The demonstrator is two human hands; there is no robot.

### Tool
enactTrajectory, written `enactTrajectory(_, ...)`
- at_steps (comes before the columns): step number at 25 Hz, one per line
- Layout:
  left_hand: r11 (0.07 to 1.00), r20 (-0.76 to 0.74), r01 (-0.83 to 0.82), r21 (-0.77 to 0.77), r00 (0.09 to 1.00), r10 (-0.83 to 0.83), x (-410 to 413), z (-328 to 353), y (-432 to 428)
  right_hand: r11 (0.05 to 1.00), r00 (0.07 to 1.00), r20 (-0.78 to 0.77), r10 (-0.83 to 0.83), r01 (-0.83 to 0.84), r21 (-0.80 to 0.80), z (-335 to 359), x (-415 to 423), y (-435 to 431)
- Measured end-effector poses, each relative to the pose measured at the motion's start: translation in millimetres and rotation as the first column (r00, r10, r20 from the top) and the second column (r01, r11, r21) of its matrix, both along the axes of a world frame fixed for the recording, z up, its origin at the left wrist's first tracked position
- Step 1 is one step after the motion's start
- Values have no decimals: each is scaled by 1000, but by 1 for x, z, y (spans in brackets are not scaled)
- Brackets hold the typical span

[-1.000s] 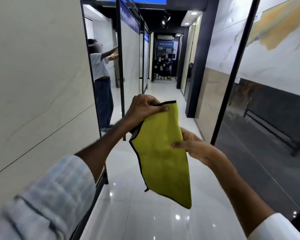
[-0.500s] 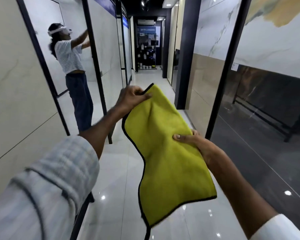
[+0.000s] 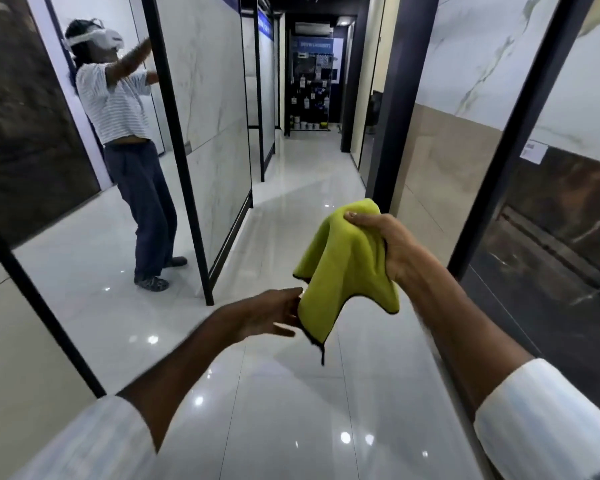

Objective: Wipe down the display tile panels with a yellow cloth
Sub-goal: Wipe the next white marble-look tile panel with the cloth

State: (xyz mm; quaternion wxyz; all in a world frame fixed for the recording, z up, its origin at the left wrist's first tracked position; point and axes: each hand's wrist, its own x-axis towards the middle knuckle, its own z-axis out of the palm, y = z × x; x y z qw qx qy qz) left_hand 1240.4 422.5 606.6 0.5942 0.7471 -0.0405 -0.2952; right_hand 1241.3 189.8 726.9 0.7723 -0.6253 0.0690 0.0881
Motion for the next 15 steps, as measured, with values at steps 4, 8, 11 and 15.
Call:
enactTrajectory(4,947,-153,-198,-253,975,163,101,-4,-29,992,999,43,-34,29,120,1,111,0)
enactTrajectory(8,730,-301,-371,-574,924,234,225,-1,-37,987,992,6,-129,127,102,-22,224,3)
enactTrajectory(11,717,-240,-312,-624,949,205,303,5,-53,963,965,-2,-261,260,76,-20,295,-9)
enactTrajectory(15,768,-63,-268,-582,956,285,424,26,-48,946,946,17,-324,323,32,-17,390,-43)
